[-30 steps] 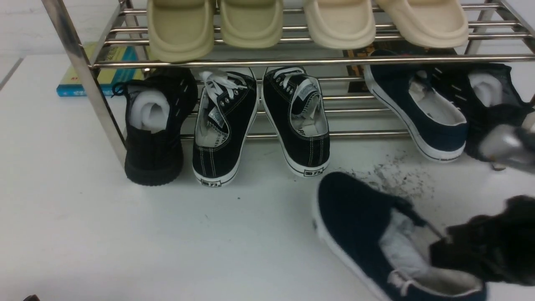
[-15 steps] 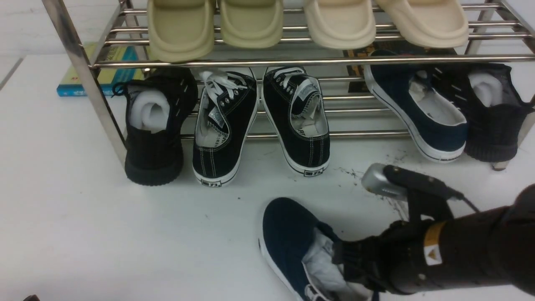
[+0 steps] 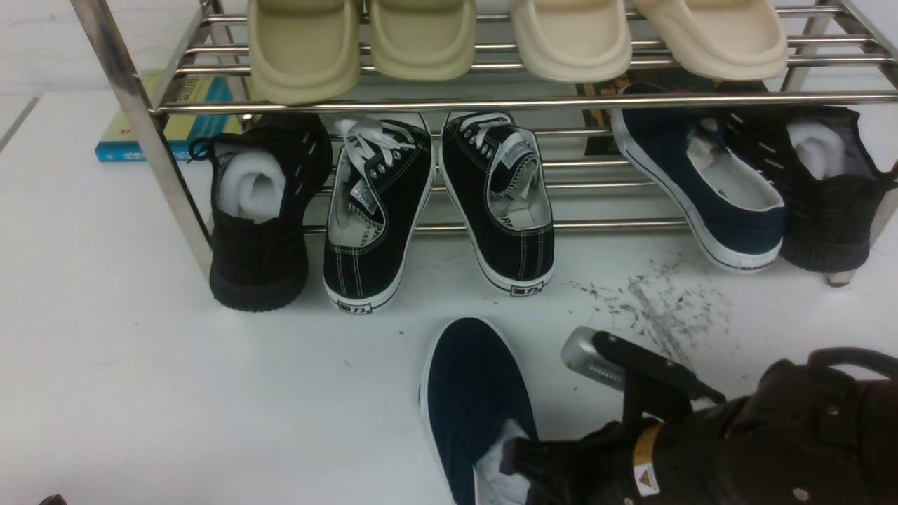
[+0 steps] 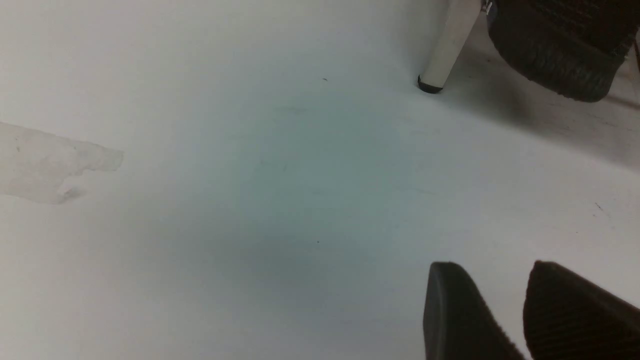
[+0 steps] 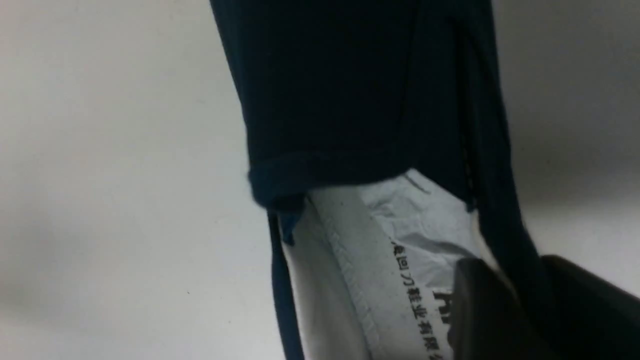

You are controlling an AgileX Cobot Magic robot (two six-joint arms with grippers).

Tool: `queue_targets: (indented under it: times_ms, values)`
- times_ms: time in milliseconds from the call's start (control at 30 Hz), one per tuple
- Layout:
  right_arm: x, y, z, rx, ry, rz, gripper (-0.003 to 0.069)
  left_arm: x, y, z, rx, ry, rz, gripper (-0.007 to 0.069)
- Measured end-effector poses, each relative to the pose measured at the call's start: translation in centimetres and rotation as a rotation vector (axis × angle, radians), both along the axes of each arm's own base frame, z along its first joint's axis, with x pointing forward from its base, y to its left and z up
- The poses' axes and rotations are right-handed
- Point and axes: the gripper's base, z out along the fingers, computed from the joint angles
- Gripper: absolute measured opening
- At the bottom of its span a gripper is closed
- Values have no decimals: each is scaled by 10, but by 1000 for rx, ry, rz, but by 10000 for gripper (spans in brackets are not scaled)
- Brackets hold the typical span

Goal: Take the shoes off the shelf with your hand on the white table.

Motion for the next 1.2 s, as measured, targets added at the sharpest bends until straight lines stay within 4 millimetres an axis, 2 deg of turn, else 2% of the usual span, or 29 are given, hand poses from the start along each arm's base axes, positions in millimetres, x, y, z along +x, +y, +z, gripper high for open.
queue_targets:
  times_ms: [67,133,233,300,333,367,400,500,533,567,600,633,667,700,733,800,833,933,1067,1200]
  values:
    - [0,0,0,0,-6,5,292,0,0,0,0,0,0,242]
    - [0,-1,4,-2,-23,28,397,0,0,0,0,0,0,242]
    - [-4,-3,19,-20,-53,102,544,0,0,0,1,0,0,242]
    - [-6,-5,29,-37,-74,153,590,0,0,0,1,0,0,242]
    - [-7,-7,38,-52,-93,195,620,0,0,0,1,0,0,242]
    - [-9,-15,57,-83,-119,257,651,0,0,0,1,0,0,242]
    - [-9,-16,59,-94,-116,266,654,0,0,0,1,0,0,242]
    - [0,-40,95,-197,-127,310,618,0,0,0,1,0,0,242]
    - [1,-43,97,-205,-130,308,612,0,0,0,1,0,0,242]
    - [7,-52,107,-244,-136,308,574,0,0,0,1,0,0,242]
    - [18,-67,124,-313,-157,302,472,0,0,0,1,0,0,242]
    - [19,-69,123,-323,-155,300,459,0,0,0,1,0,0,242]
    - [33,-83,136,-369,-198,281,331,0,0,0,1,0,0,242]
    - [37,-86,139,-380,-206,277,295,0,0,0,1,0,0,242]
    - [50,-95,147,-409,-250,268,164,0,0,0,1,0,0,242]
    - [71,-106,152,-450,-299,263,29,0,0,0,2,0,0,242]
    - [82,-110,151,-460,-316,256,0,0,0,0,2,0,0,242]
    - [112,-118,145,-477,-337,221,-9,0,0,0,2,0,0,242]
    - [142,-122,134,-517,-356,213,35,0,0,0,2,0,0,242]
    - [162,-117,124,-555,-412,250,181,0,0,0,2,0,0,242]
